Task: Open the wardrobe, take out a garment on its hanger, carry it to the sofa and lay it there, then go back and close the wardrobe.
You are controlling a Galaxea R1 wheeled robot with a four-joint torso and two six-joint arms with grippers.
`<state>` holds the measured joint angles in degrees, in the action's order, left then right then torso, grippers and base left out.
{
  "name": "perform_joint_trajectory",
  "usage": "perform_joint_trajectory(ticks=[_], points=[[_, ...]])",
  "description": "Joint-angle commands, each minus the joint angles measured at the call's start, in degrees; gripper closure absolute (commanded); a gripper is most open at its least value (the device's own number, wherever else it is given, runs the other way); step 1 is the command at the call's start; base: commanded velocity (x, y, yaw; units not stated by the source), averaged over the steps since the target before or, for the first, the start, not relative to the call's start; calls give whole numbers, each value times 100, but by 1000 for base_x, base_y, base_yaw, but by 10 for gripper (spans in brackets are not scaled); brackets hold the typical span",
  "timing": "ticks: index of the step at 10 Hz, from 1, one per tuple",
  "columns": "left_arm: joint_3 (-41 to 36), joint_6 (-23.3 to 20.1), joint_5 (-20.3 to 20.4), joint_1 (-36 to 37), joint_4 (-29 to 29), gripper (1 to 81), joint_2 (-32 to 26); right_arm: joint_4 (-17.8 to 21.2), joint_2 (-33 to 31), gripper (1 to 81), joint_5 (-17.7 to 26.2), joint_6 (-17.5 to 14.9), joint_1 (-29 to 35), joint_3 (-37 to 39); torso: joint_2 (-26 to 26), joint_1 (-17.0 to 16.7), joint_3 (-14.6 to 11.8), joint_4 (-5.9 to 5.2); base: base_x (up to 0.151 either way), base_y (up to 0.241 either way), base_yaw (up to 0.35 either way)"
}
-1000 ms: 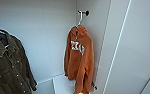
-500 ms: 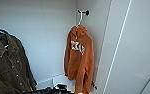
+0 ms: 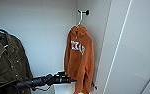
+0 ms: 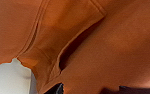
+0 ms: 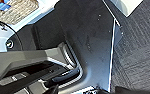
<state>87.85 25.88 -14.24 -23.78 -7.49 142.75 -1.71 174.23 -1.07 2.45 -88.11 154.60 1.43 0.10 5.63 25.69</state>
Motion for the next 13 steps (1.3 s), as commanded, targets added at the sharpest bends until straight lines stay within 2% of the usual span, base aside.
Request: perform_joint_trajectory(ticks=[1,2,5,7,9,13], points=[[-102,843,105,1564,45,10,-26,74,-26,10,318,9,193,16,0,0,0,0,0,0,0],[-31,1293,183,1775,-6,10,-10,65,-26,10,318,10,202,25,0,0,0,0,0,0,0],[206,1891,298,2399,27,10,123,74,-17,10,318,10,210,43,-2,2,2,0,0,0,0],[339,2527,527,2742,1,10,184,65,-26,10,318,1,193,52,-2,2,2,0,0,0,0],[505,3052,545,3102,10,10,281,74,-17,10,327,1,193,69,-2,2,4,0,0,0,0],[926,3589,457,3955,37,10,570,144,0,10,327,1,184,69,-4,2,6,0,0,0,0]])
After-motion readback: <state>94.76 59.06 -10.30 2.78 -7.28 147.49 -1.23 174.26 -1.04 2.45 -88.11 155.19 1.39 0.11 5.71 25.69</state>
